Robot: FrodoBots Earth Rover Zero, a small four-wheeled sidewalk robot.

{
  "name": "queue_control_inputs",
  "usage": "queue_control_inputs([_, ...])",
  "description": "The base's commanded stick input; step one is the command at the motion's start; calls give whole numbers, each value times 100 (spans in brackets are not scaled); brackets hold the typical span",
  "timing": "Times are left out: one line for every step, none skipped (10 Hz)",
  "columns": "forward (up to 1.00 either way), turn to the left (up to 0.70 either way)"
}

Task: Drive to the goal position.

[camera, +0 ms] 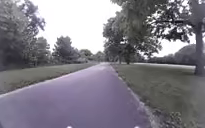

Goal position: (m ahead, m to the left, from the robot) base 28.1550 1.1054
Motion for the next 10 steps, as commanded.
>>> queue_control_inputs([68, 1])
queue_control_inputs([68, 1])
queue_control_inputs([68, 1])
queue_control_inputs([68, 1])
queue_control_inputs([68, 1])
queue_control_inputs([68, 1])
queue_control_inputs([68, 1])
queue_control_inputs([68, 1])
queue_control_inputs([68, 1])
queue_control_inputs([68, 1])
